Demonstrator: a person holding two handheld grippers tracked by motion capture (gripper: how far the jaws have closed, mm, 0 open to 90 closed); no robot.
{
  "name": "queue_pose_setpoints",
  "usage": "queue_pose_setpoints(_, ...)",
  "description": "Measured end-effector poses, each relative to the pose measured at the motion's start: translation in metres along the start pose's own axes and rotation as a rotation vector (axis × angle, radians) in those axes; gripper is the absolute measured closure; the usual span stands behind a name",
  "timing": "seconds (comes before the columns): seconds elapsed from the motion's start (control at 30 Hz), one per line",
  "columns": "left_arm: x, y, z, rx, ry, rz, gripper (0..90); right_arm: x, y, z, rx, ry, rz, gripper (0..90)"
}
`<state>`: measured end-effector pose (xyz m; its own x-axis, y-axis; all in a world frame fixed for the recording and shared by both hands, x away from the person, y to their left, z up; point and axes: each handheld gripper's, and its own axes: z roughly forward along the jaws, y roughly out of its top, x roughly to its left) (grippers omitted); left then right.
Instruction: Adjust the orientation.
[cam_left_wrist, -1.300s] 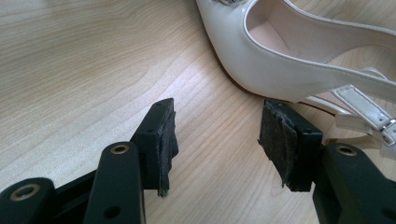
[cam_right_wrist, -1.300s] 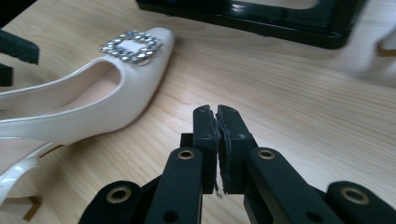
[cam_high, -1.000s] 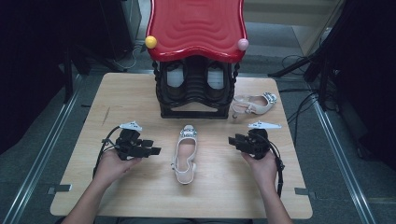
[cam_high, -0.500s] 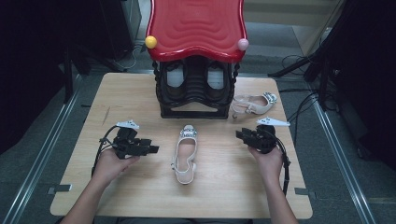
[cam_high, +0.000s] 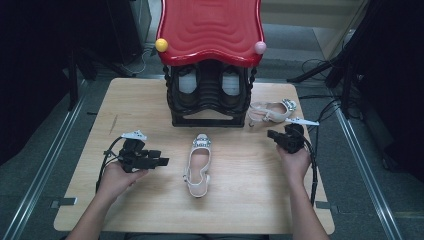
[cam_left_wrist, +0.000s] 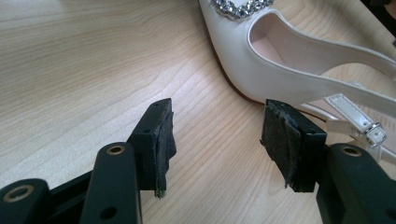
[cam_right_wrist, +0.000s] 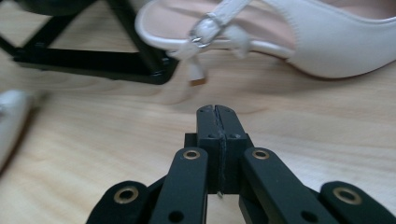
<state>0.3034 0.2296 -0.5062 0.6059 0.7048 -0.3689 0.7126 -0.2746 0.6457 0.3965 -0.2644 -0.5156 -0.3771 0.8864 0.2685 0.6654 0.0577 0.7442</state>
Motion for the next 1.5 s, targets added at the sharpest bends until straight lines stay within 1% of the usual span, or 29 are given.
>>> queue_pose_setpoints(0.1, -0.002, -0.003, -0.001, -0.003, 0.000, -0.001, 43.8, -0.005, 0.005, 0.005, -0.011, -0.012, 0.015, 90.0)
queue_pose_setpoints(0.17, -0.003, -0.004, -0.001, 0.001, 0.003, 0.005, 43.8, -0.008, 0.008, 0.007, -0.011, -0.011, 0.022, 90.0)
queue_pose_setpoints(0.23, -0.004, -0.006, -0.002, 0.004, 0.017, 0.013, 43.9, -0.009, 0.011, 0.010, -0.014, -0.011, 0.029, 90.0)
queue_pose_setpoints(0.3, -0.005, -0.008, -0.003, 0.004, 0.019, 0.013, 43.8, -0.008, 0.013, 0.010, -0.025, -0.004, 0.039, 90.0)
queue_pose_setpoints(0.37, -0.005, -0.010, -0.005, 0.002, 0.025, 0.011, 43.8, -0.004, 0.018, 0.007, -0.033, 0.006, 0.040, 90.0)
queue_pose_setpoints(0.4, -0.005, -0.011, -0.005, 0.003, 0.026, 0.011, 43.8, -0.001, 0.020, 0.005, -0.037, 0.014, 0.024, 90.0)
queue_pose_setpoints(0.43, -0.005, -0.012, -0.006, 0.000, 0.039, 0.010, 43.8, 0.002, 0.023, 0.004, -0.035, 0.015, 0.010, 90.0)
queue_pose_setpoints(0.47, -0.005, -0.012, -0.007, 0.004, 0.041, 0.013, 43.8, 0.008, 0.026, 0.003, -0.038, 0.010, -0.019, 90.0)
queue_pose_setpoints(0.5, -0.004, -0.013, -0.007, 0.004, 0.038, 0.012, 43.8, 0.012, 0.029, 0.002, -0.043, 0.015, -0.033, 90.0)
queue_pose_setpoints(0.53, -0.004, -0.014, -0.007, 0.002, 0.039, 0.007, 43.7, 0.017, 0.032, 0.002, -0.044, 0.021, -0.042, 90.0)
queue_pose_setpoints(0.57, -0.005, -0.015, -0.008, 0.001, 0.048, 0.006, 43.7, 0.020, 0.035, 0.002, -0.047, 0.018, -0.049, 90.0)
queue_pose_setpoints(0.6, -0.005, -0.016, -0.009, 0.002, 0.052, 0.011, 43.7, 0.023, 0.038, 0.003, -0.052, 0.025, -0.050, 90.0)
queue_pose_setpoints(0.63, -0.006, -0.017, -0.009, 0.008, 0.060, 0.013, 43.7, 0.027, 0.042, 0.005, -0.051, 0.021, -0.060, 90.0)
queue_pose_setpoints(0.7, -0.006, -0.018, -0.009, 0.011, 0.069, 0.015, 43.7, 0.030, 0.047, 0.012, -0.035, 0.014, -0.073, 90.0)
queue_pose_setpoints(0.73, -0.007, -0.018, -0.009, 0.011, 0.084, 0.022, 43.7, 0.031, 0.049, 0.016, -0.023, 0.008, -0.076, 90.0)
queue_pose_setpoints(0.8, -0.008, -0.019, -0.009, -0.001, 0.098, 0.028, 43.8, 0.030, 0.049, 0.024, -0.021, 0.009, -0.069, 90.0)
queue_pose_setpoints(0.83, -0.008, -0.019, -0.010, -0.009, 0.105, 0.037, 43.7, 0.030, 0.050, 0.027, -0.016, 0.005, -0.069, 90.0)
queue_pose_setpoints(0.87, -0.008, -0.019, -0.010, -0.014, 0.102, 0.040, 43.8, 0.031, 0.050, 0.028, -0.028, 0.001, -0.066, 90.0)
queue_pose_setpoints(0.93, -0.008, -0.019, -0.010, -0.010, 0.097, 0.033, 43.7, 0.031, 0.053, 0.029, -0.025, -0.024, -0.071, 90.0)
queue_pose_setpoints(1.03, -0.007, -0.020, -0.009, 0.002, 0.099, 0.037, 43.8, 0.024, 0.053, 0.031, -0.024, -0.034, -0.035, 90.0)
queue_pose_setpoints(1.1, -0.008, -0.019, -0.008, 0.004, 0.094, 0.036, 43.7, 0.019, 0.051, 0.031, -0.028, -0.048, -0.026, 90.0)
queue_pose_setpoints(1.17, -0.008, -0.019, -0.008, 0.003, 0.089, 0.035, 43.4, 0.016, 0.050, 0.029, -0.031, -0.035, -0.007, 90.0)
queue_pose_setpoints(1.23, -0.008, -0.019, -0.008, 0.002, 0.086, 0.034, 43.1, 0.016, 0.049, 0.028, -0.027, -0.045, -0.015, 90.0)
queue_pose_setpoints(1.5, -0.008, -0.019, -0.007, 0.007, 0.081, 0.042, 42.4, 0.014, 0.046, 0.024, -0.029, -0.049, -0.021, 90.0)
